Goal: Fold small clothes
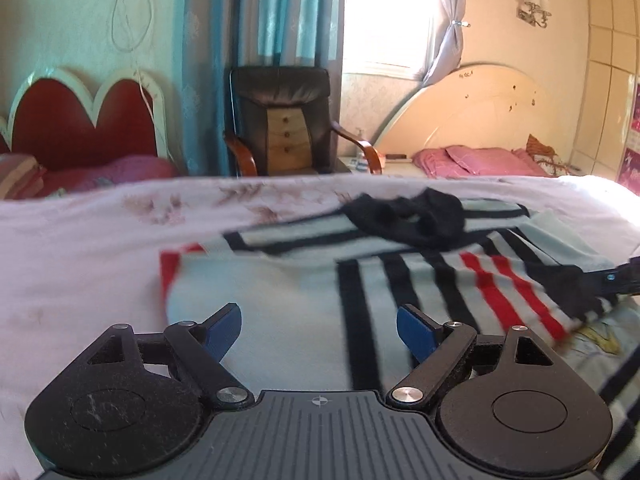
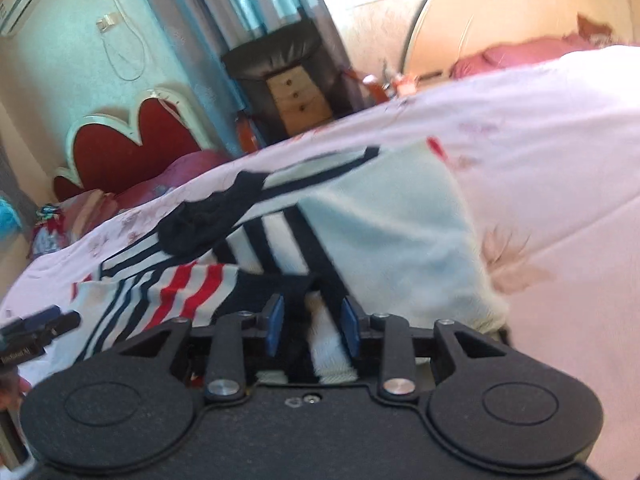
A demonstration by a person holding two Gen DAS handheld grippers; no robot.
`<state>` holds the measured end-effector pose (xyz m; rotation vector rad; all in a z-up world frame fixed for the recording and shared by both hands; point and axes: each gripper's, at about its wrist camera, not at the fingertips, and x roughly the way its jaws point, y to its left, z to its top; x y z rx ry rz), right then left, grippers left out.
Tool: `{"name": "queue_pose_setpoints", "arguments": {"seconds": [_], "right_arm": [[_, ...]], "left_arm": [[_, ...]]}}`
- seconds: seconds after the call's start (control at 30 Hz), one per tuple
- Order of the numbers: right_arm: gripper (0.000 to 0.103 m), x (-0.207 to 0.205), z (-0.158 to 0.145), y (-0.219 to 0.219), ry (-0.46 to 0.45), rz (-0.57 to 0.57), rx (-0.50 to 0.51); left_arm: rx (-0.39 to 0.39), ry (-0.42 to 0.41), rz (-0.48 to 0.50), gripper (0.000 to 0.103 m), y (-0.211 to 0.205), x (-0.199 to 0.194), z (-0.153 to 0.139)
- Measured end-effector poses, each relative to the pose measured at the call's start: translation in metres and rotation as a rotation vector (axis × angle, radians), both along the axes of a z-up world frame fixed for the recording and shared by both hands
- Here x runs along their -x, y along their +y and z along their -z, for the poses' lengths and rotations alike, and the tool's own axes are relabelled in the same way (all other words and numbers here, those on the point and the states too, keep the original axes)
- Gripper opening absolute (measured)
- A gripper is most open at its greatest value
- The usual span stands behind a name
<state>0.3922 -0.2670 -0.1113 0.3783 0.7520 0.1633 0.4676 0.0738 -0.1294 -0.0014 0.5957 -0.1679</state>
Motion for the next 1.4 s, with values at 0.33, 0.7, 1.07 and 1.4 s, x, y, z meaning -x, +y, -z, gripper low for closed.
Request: {"name": "queue_pose_setpoints", "arguments": {"seconds": [0.33, 0.7, 1.07, 1.4], "right_arm": [[0.002, 0.014, 0.004, 0.005, -0.005, -0.045, 0.027], [0.035, 0.003, 0.011, -0.014, -0.002, -0.082, -0.152], [0.004, 0.008, 0.012, -0.004, -0.021, -0.194, 0.004], [0.002, 0.000, 0.017, -0.010, -0.024, -0.215, -0.014]], "left_arm": [[-0.046, 0.032, -0.045, 0.085, -0.010, 0.009, 0.020], [-0.051, 0.022, -0.090, 0.085, -0.017, 0.011, 0.021], [-0.061, 0.033, -0.124, 0.085, -0.022, 0.012, 0.021], [-0.104, 0.044, -0.165, 0.092, -0.029, 0.010, 0.023]]}}
